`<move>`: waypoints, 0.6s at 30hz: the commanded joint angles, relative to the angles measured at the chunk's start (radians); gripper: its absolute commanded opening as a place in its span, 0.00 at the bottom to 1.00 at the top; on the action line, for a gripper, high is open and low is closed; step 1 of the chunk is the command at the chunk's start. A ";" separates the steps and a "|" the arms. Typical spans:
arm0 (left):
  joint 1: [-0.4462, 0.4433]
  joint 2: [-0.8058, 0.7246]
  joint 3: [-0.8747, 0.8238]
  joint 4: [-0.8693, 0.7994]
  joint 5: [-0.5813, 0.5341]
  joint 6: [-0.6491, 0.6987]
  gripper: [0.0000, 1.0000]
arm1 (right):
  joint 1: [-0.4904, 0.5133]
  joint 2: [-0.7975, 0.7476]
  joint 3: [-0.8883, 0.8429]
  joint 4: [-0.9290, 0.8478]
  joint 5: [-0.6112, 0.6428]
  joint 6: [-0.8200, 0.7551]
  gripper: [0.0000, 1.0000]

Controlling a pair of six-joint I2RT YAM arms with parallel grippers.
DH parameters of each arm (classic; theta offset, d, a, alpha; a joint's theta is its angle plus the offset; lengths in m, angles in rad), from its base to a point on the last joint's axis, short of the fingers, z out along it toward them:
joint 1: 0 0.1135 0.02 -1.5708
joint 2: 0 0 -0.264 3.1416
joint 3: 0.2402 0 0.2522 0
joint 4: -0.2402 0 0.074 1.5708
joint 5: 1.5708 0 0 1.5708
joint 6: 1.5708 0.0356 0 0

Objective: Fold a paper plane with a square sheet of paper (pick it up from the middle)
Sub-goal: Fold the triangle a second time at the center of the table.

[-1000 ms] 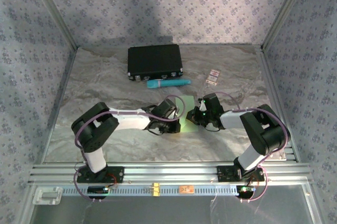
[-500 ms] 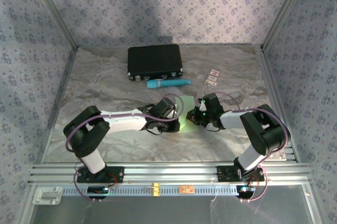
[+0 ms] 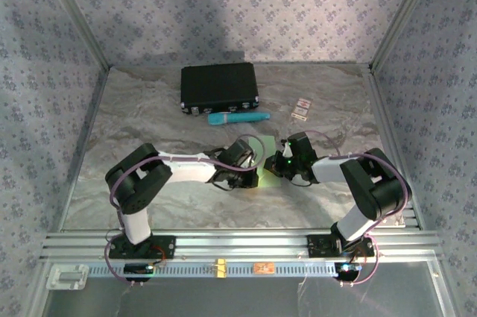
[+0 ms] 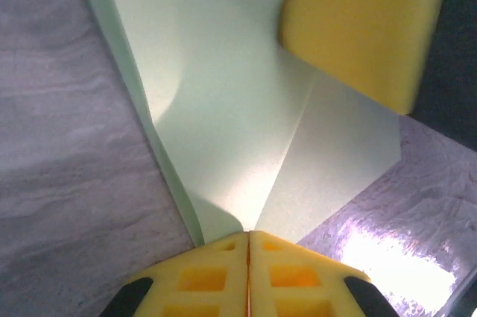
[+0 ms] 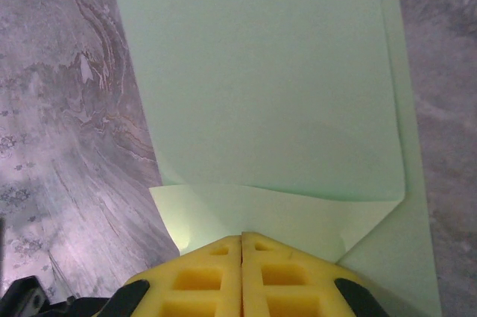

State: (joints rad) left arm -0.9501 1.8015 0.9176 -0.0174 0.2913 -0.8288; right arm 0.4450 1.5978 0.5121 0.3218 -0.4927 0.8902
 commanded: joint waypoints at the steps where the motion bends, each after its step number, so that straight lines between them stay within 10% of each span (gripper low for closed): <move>1: -0.008 0.002 -0.055 0.005 0.002 -0.028 0.08 | -0.005 0.008 -0.034 -0.084 0.050 -0.017 0.08; 18: -0.018 -0.162 -0.128 -0.071 -0.046 0.056 0.10 | -0.006 0.012 -0.027 -0.084 0.044 -0.015 0.08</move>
State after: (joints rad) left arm -0.9604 1.6833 0.7925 -0.0257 0.2687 -0.8097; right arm 0.4450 1.5974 0.5110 0.3218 -0.4953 0.8902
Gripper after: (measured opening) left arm 0.100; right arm 0.080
